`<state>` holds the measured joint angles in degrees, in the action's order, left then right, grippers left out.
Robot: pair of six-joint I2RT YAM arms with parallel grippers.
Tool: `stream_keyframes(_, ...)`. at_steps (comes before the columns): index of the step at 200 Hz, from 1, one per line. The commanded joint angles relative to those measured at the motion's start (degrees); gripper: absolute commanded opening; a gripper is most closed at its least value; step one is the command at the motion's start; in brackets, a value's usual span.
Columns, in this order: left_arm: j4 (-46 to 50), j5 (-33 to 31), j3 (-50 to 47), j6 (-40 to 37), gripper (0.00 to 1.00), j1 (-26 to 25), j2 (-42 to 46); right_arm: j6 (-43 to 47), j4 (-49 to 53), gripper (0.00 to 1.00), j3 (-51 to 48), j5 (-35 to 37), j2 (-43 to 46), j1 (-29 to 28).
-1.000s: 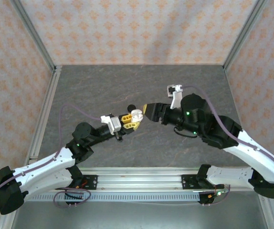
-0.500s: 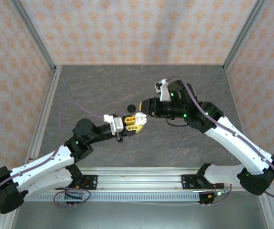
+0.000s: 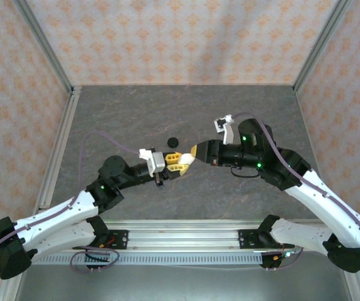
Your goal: Insert the wireless bluetooth earbuds into the charging case
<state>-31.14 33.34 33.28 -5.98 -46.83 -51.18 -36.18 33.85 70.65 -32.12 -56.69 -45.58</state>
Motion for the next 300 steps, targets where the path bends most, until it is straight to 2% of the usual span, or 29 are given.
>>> stream_keyframes(1,-2.27,-5.22,0.59,2.36,0.00,0.69,0.18,0.99,4.36,0.28,-0.74,0.87,1.05,-0.65)
stream_keyframes(21,-1.65,-6.05,0.73,3.33,0.00,0.74,0.36,1.76,5.16,0.28,-0.91,2.82,0.49,-0.65)
stream_keyframes(44,2.31,-7.87,1.76,3.52,0.00,0.82,0.46,3.08,7.21,0.34,-0.05,5.61,0.03,-0.65)
stream_keyframes(63,7.63,-11.30,2.44,4.79,0.00,0.97,-0.22,4.70,10.50,0.39,0.66,12.79,1.56,-0.57)
stream_keyframes(85,15.57,-12.76,5.44,13.77,0.00,3.28,-3.90,7.00,16.19,0.45,0.73,24.12,3.37,-0.56)
stream_keyframes(104,23.37,-12.51,8.94,17.33,0.00,4.75,-8.76,8.76,19.29,0.55,-1.01,32.05,3.86,-0.34)
stream_keyframes(138,28.49,-12.79,11.13,19.79,0.03,5.61,-18.39,11.76,17.85,0.79,-7.54,41.84,3.21,0.44)
stream_keyframes(181,31.40,-15.32,11.36,27.02,0.09,5.30,-29.73,12.67,12.00,0.96,-17.51,49.24,3.25,6.59)
stream_keyframes(207,31.41,-14.95,10.82,29.23,0.13,4.66,-34.81,13.49,6.56,1.00,-22.19,47.91,1.88,12.96)
stream_keyframes(231,34.10,-14.07,11.76,29.56,0.20,4.47,-37.82,14.81,3.53,0.99,-23.08,47.16,-0.84,17.20)
stream_keyframes(265,41.10,-17.88,13.14,26.88,0.34,5.22,-35.54,18.95,-1.67,0.99,-24.73,49.81,-2.98,22.74)
stream_keyframes(277,44.14,-19.48,13.94,25.62,0.41,5.97,-33.80,20.50,-3.38,0.99,-25.39,49.54,-3.21,25.40)
stream_keyframes(300,50.57,-22.61,15.81,22.29,0.64,8.60,-29.63,23.81,-6.61,0.99,-26.39,49.24,-4.02,30.42)
